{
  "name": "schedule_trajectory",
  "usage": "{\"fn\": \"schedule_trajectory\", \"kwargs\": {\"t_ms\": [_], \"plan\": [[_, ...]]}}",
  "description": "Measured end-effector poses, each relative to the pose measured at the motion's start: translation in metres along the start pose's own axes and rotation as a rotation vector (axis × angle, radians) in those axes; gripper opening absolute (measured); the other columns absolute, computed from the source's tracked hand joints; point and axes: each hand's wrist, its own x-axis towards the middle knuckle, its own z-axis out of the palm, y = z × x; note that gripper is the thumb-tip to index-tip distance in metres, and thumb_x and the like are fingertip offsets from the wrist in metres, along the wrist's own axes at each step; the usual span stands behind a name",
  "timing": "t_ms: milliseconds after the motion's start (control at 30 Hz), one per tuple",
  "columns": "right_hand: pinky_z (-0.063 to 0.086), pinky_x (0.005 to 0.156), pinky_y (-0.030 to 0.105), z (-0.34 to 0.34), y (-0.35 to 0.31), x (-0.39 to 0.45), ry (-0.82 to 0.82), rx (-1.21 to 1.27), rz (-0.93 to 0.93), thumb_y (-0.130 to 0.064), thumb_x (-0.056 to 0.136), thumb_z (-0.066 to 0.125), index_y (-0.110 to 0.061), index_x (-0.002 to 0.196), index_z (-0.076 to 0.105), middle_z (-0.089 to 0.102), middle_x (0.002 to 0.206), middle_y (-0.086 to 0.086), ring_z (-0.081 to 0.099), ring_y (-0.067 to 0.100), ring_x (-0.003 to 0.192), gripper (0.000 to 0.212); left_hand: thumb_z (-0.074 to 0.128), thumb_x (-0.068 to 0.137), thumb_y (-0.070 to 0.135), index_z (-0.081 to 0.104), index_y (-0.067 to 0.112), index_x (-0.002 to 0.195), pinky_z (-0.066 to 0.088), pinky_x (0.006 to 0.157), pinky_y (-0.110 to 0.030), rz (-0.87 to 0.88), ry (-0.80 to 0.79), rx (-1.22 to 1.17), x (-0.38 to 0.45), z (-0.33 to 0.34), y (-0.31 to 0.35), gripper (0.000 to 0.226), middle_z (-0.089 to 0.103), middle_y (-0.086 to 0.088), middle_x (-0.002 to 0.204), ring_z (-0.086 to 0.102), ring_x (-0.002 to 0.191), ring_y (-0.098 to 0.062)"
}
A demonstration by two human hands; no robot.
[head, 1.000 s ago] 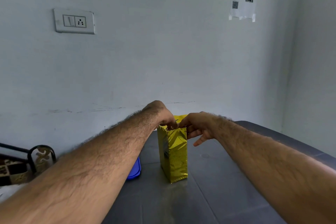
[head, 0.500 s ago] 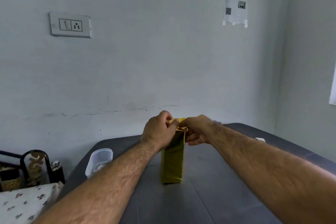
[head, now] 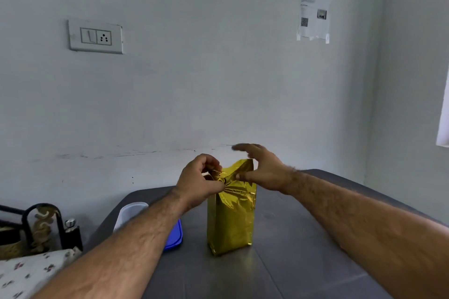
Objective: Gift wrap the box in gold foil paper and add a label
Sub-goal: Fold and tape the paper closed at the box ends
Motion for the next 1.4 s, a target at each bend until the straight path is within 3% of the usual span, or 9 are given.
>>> {"fn": "schedule_trajectory", "kwargs": {"t_ms": [167, 433, 600, 700, 800, 900, 1100, 1233, 1400], "plan": [[0.061, 0.085, 0.034, -0.012, -0.014, -0.001, -0.131, 0.170, 0.074, -0.019, 0.086, 0.087, -0.019, 0.094, 0.084, 0.080, 0.096, 0.005, 0.074, 0.013, 0.088, 0.009, 0.074, 0.080, -0.013, 0.079, 0.011, 0.105, 0.059, 0.096, -0.033, -0.032, -0.154, -0.144, -0.003, -0.006, 0.001, 0.035, 0.078, 0.001, 0.116, 0.069, 0.118, -0.014], [0.057, 0.075, 0.033, 0.002, -0.016, -0.002, 0.028, 0.417, 0.168, -0.026, 0.085, 0.089, -0.007, 0.091, 0.082, 0.079, 0.091, 0.012, 0.069, 0.016, 0.079, 0.021, 0.081, 0.090, 0.016, 0.083, 0.012, 0.098, 0.059, 0.090, -0.032, -0.020, -0.059, -0.209, -0.007, 0.005, 0.009, 0.009, 0.081, -0.003, 0.098, 0.076, 0.099, -0.018], [0.053, 0.102, 0.041, -0.004, 0.002, -0.009, -0.088, 0.469, 0.191, -0.039, 0.059, 0.098, -0.033, 0.119, 0.078, 0.070, 0.127, 0.005, 0.060, 0.017, 0.123, 0.063, 0.074, 0.096, 0.008, 0.082, 0.007, 0.094, 0.056, 0.078, -0.016, -0.092, -0.030, -0.243, -0.011, 0.010, 0.011, 0.008, 0.080, 0.003, 0.104, 0.075, 0.099, -0.012], [0.051, 0.106, 0.041, -0.001, 0.011, -0.008, -0.105, 0.454, 0.231, -0.032, 0.071, 0.094, -0.031, 0.119, 0.078, 0.073, 0.126, -0.002, 0.061, 0.013, 0.126, 0.050, 0.073, 0.095, 0.004, 0.080, 0.003, 0.089, 0.056, 0.080, -0.017, -0.106, -0.024, -0.274, -0.012, 0.011, 0.010, 0.010, 0.078, 0.003, 0.111, 0.074, 0.102, -0.011], [0.057, 0.080, 0.028, 0.002, 0.010, -0.008, -0.065, 0.472, 0.250, -0.018, 0.084, 0.089, -0.015, 0.105, 0.083, 0.081, 0.105, 0.004, 0.073, 0.015, 0.098, 0.022, 0.075, 0.094, 0.005, 0.079, 0.003, 0.088, 0.056, 0.080, -0.017, -0.094, 0.019, -0.276, -0.013, 0.017, 0.011, 0.007, 0.077, 0.002, 0.113, 0.073, 0.105, -0.013], [0.054, 0.063, 0.023, 0.006, 0.008, -0.006, -0.021, 0.442, 0.294, -0.018, 0.089, 0.085, -0.006, 0.098, 0.081, 0.079, 0.089, 0.003, 0.068, 0.012, 0.079, 0.016, 0.078, 0.091, 0.003, 0.080, 0.008, 0.082, 0.057, 0.077, -0.017, -0.079, 0.066, -0.265, -0.016, 0.023, 0.013, 0.010, 0.077, 0.000, 0.111, 0.073, 0.104, -0.013], [0.060, 0.085, 0.035, 0.004, 0.011, -0.008, -0.146, 0.576, 0.272, -0.033, 0.071, 0.096, -0.012, 0.108, 0.080, 0.079, 0.103, 0.006, 0.073, 0.018, 0.093, 0.045, 0.076, 0.092, 0.001, 0.080, 0.006, 0.087, 0.058, 0.076, -0.016, -0.083, 0.123, -0.280, -0.020, 0.025, 0.008, 0.008, 0.075, 0.000, 0.113, 0.073, 0.100, -0.012], [0.060, 0.082, 0.037, 0.010, 0.013, -0.004, -0.032, 0.473, 0.340, -0.019, 0.074, 0.096, -0.014, 0.098, 0.083, 0.081, 0.099, 0.006, 0.076, 0.023, 0.096, 0.028, 0.077, 0.091, 0.004, 0.080, 0.007, 0.092, 0.058, 0.078, -0.017, -0.104, 0.126, -0.296, -0.021, 0.030, 0.008, 0.004, 0.073, 0.001, 0.116, 0.071, 0.105, -0.014], [0.058, 0.073, 0.033, 0.011, 0.012, -0.003, -0.002, 0.510, 0.389, -0.012, 0.083, 0.089, -0.012, 0.101, 0.080, 0.082, 0.095, 0.005, 0.075, 0.017, 0.086, 0.020, 0.080, 0.087, 0.003, 0.061, 0.022, 0.132, 0.061, 0.093, -0.029, -0.155, 0.121, -0.305, -0.017, 0.033, 0.007, 0.053, 0.066, 0.004, 0.126, 0.065, 0.118, -0.011]]}}
